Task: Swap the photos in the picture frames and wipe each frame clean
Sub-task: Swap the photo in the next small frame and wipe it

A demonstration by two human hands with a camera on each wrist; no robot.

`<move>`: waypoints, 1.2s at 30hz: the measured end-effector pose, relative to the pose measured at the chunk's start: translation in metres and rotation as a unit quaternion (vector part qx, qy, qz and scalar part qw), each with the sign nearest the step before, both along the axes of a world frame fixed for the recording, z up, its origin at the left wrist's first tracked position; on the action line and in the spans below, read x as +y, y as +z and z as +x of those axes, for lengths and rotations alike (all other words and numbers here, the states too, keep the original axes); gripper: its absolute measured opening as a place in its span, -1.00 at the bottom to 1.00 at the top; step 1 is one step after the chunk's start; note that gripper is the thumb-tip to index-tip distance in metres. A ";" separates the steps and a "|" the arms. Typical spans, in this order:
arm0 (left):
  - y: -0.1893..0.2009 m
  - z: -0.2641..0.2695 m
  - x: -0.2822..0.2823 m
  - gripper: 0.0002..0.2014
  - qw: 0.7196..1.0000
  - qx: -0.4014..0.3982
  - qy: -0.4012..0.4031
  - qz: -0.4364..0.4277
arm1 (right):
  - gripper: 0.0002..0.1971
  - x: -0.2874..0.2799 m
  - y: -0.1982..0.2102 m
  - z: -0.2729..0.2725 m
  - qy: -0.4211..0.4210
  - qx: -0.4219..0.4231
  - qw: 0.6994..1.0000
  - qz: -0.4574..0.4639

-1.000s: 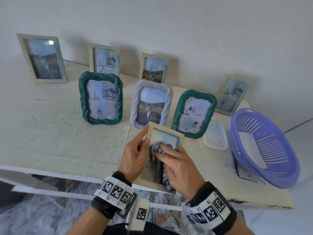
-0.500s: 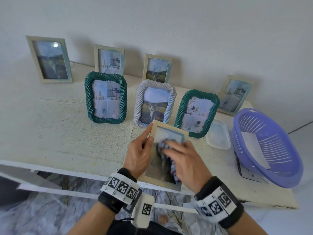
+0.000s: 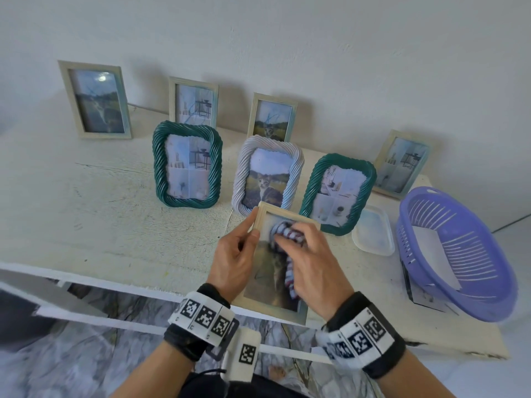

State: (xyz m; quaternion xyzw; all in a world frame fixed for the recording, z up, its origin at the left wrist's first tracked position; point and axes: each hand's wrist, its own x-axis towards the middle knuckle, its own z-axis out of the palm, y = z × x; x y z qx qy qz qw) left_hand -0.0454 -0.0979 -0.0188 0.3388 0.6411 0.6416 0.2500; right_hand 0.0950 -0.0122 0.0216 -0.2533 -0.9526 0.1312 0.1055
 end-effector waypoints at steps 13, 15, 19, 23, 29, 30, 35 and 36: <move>-0.004 -0.007 0.005 -0.61 1.000 0.015 0.012 0.000 | -0.47 -0.005 0.004 0.000 0.048 -0.010 0.998 0.040; -0.008 -0.010 0.004 -0.62 0.999 0.020 0.024 -0.015 | -0.56 -0.021 0.003 0.010 0.128 -0.025 0.991 0.023; -0.009 -0.006 0.004 -0.61 0.999 0.010 0.028 -0.012 | -0.56 0.003 0.009 0.009 0.122 -0.037 0.991 0.034; -0.014 -0.010 0.009 -0.62 0.999 -0.033 -0.004 -0.014 | -0.48 0.001 0.012 0.000 0.062 -0.036 0.996 0.055; -0.012 -0.007 0.008 -0.61 1.000 -0.021 0.003 -0.013 | -0.61 -0.007 0.017 0.009 0.161 -0.069 0.984 0.031; -0.010 -0.006 0.010 -0.61 1.000 -0.023 0.004 -0.010 | -0.61 0.001 0.018 0.006 0.135 -0.061 0.988 0.041; -0.010 -0.005 0.007 -0.60 1.000 -0.028 0.008 -0.002 | -0.65 -0.015 0.016 0.010 0.178 -0.057 0.982 0.038; -0.014 -0.005 0.005 -0.59 1.000 -0.028 0.011 -0.005 | -0.65 -0.017 0.016 0.014 0.206 -0.074 0.975 0.033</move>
